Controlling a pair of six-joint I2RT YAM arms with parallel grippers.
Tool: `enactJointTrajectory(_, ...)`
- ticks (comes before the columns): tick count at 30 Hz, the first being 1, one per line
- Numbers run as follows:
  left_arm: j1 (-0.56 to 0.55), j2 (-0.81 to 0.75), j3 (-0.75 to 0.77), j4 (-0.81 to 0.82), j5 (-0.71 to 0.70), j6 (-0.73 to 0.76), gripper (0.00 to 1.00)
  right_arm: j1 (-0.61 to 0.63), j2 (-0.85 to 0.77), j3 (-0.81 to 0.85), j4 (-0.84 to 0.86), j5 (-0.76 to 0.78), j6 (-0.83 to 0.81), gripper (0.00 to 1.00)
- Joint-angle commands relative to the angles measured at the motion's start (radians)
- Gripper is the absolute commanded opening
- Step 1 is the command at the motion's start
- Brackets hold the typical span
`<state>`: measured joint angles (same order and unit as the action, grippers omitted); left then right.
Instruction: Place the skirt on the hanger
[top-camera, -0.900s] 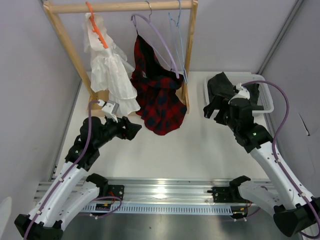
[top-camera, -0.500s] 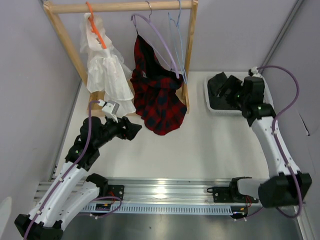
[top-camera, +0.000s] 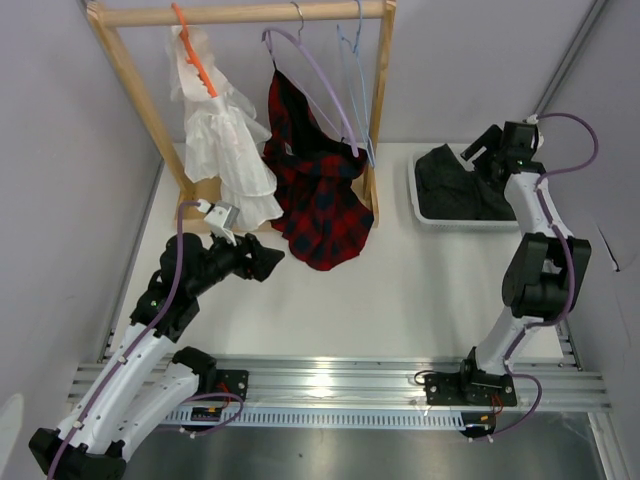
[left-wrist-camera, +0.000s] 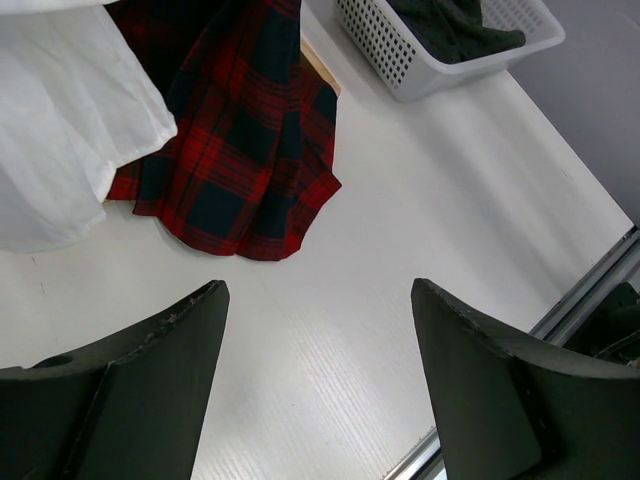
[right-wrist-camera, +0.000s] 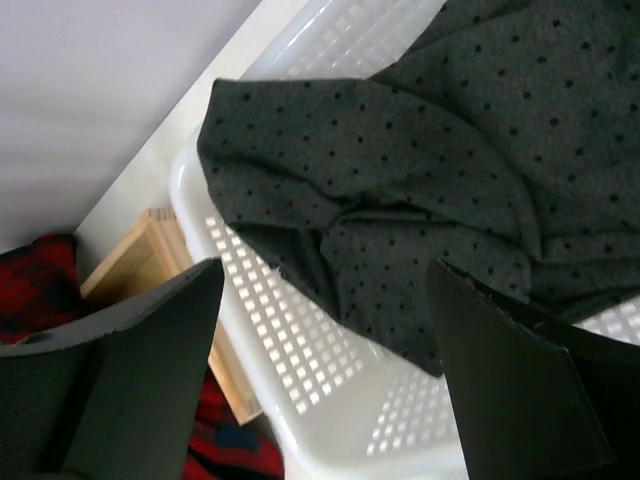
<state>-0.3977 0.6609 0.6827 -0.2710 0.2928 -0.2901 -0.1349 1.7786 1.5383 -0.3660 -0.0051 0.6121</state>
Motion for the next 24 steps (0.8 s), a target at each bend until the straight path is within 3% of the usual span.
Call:
enactJointTrajectory(1,-0.006,0.000,0.003,0.032,0.022,-0.018,0.80,0.006,0.079,0.094,0.068,0.069,0.029,0.86)
enactJointTrajectory(8,-0.007,0.005,0.005,0.030,0.029,-0.020,0.80,0.015,0.225,0.163,-0.001,0.232,0.031,0.86)
enactJointTrajectory(19,-0.006,0.013,0.005,0.030,0.048,-0.020,0.80,0.014,0.418,0.226,-0.028,0.188,-0.003,0.83)
enactJointTrajectory(22,-0.006,0.012,0.005,0.029,0.046,-0.020,0.79,0.015,0.438,0.224,-0.019,0.185,0.000,0.77)
enactJointTrajectory(24,-0.006,0.013,0.005,0.029,0.046,-0.020,0.79,0.018,0.440,0.217,-0.013,0.185,0.000,0.68)
